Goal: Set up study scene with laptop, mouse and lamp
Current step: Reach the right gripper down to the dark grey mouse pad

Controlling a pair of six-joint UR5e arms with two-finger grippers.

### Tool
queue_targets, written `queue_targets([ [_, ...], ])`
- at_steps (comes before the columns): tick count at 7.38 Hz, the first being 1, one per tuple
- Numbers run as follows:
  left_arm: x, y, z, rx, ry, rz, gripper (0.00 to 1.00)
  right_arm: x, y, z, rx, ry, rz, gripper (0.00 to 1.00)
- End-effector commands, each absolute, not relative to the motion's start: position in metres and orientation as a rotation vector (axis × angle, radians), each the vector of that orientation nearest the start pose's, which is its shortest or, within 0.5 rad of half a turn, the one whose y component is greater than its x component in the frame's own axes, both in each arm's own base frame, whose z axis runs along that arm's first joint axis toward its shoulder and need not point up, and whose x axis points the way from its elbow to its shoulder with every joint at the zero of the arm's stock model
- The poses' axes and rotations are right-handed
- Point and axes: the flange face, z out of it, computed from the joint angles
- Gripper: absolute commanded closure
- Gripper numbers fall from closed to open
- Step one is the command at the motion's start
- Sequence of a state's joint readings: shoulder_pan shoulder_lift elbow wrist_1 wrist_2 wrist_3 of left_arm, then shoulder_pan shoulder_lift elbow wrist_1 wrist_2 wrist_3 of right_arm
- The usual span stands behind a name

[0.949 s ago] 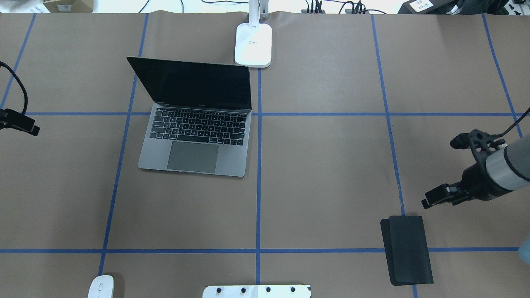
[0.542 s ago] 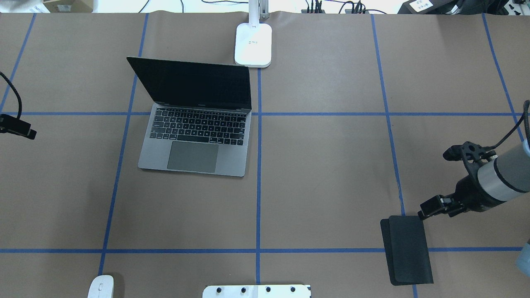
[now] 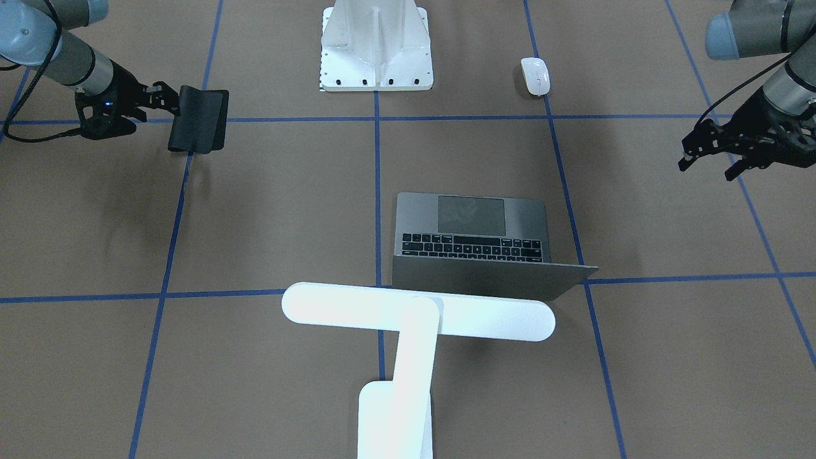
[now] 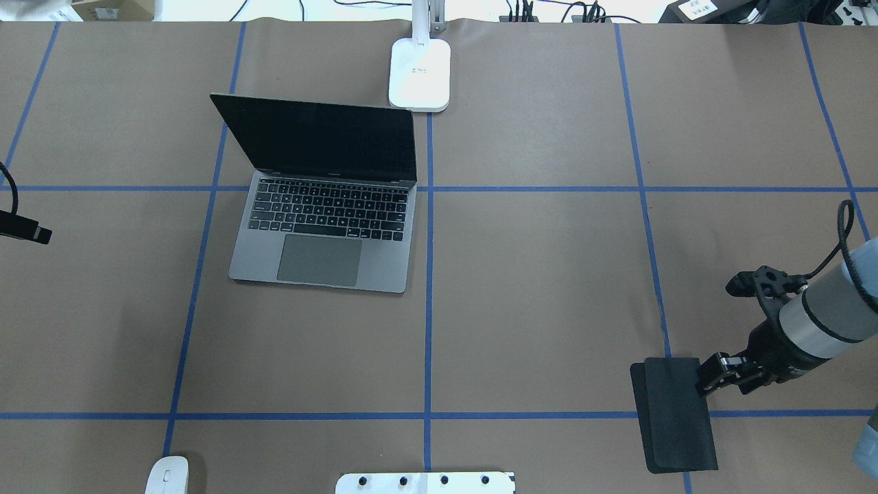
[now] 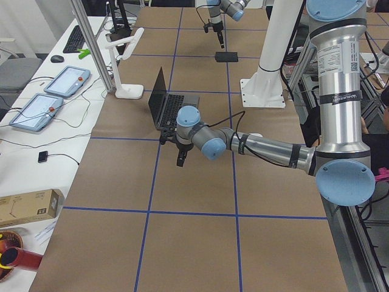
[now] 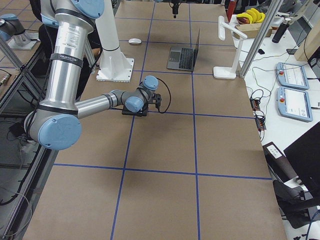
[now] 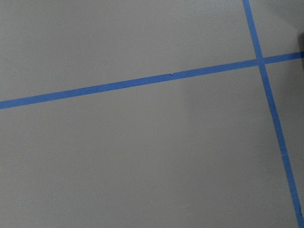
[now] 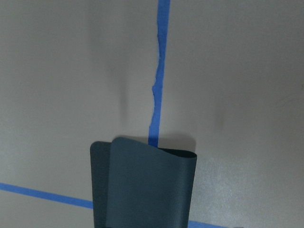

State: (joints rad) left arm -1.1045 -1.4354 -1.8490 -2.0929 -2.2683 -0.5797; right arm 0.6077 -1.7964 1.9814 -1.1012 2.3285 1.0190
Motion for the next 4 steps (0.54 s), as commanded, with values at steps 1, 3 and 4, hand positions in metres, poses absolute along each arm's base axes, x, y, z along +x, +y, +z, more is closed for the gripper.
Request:
queue_targets([
  [1,0.143,-0.438,0.526,0.222,0.905,0.130,0.00,-0.327,-0.286,0.510,-0.294,-0.908,-0.232,0.28],
  [3,0.141,-0.434,0.530,0.227,0.907,0.133,0.00,-0.329,-0.286,0.513,-0.297,-0.904,-0.235,0.36],
  [4,0.141,-0.433,0.531,0.229,0.908,0.133,0.00,-0.332,-0.284,0.520,-0.304,-0.895,-0.244,0.37],
])
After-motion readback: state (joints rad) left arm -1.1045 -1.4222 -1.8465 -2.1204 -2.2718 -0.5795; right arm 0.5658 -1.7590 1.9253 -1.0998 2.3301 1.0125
